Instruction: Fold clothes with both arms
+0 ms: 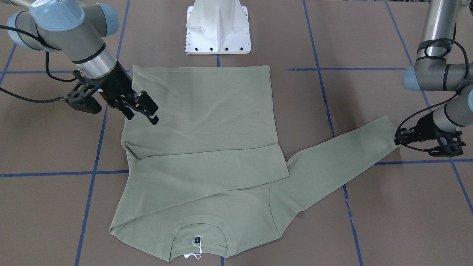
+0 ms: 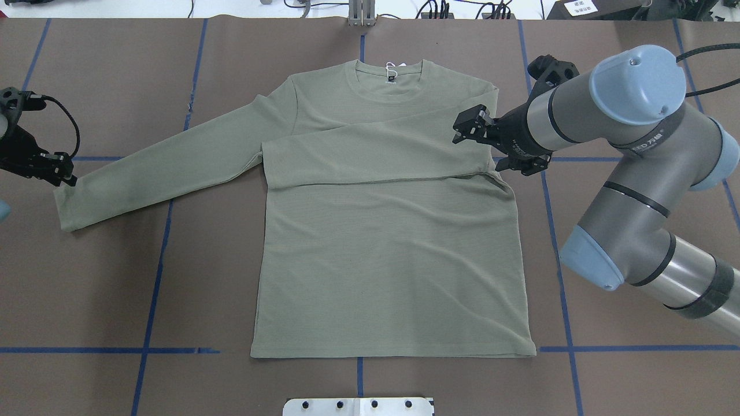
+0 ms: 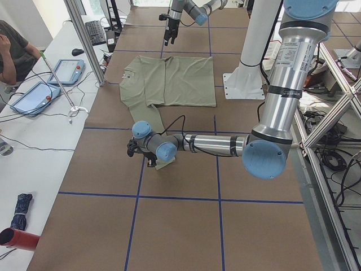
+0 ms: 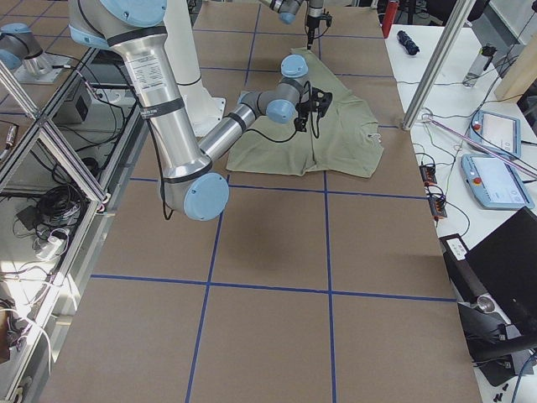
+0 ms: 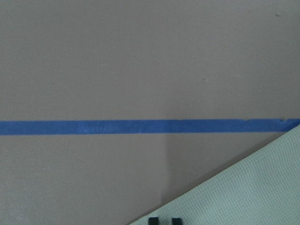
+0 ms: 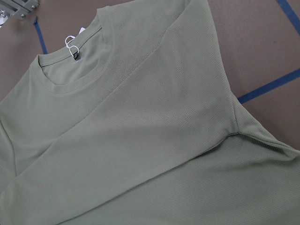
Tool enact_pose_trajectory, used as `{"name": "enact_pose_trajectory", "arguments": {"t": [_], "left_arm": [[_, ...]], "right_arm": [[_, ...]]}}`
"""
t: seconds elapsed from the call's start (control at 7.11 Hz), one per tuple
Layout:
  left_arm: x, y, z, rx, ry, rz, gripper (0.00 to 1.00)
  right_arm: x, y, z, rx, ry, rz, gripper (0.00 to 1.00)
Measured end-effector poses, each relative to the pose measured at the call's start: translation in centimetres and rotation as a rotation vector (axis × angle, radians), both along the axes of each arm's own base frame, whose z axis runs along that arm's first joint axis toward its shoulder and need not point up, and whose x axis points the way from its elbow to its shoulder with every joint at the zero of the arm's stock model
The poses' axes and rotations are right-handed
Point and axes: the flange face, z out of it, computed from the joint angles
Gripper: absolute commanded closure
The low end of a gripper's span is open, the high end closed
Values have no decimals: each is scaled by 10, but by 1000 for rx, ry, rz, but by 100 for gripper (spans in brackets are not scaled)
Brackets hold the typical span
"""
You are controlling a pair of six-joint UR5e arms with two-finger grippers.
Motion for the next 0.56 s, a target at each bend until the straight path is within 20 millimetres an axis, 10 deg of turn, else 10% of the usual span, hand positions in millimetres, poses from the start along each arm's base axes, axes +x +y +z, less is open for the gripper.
{"name": "enact_pose_trajectory", "arguments": {"t": [0.56], "left_arm": [[8, 3, 16, -29, -19, 10, 46]], "right_arm": [[3, 1, 0, -3, -2, 4, 0]]}}
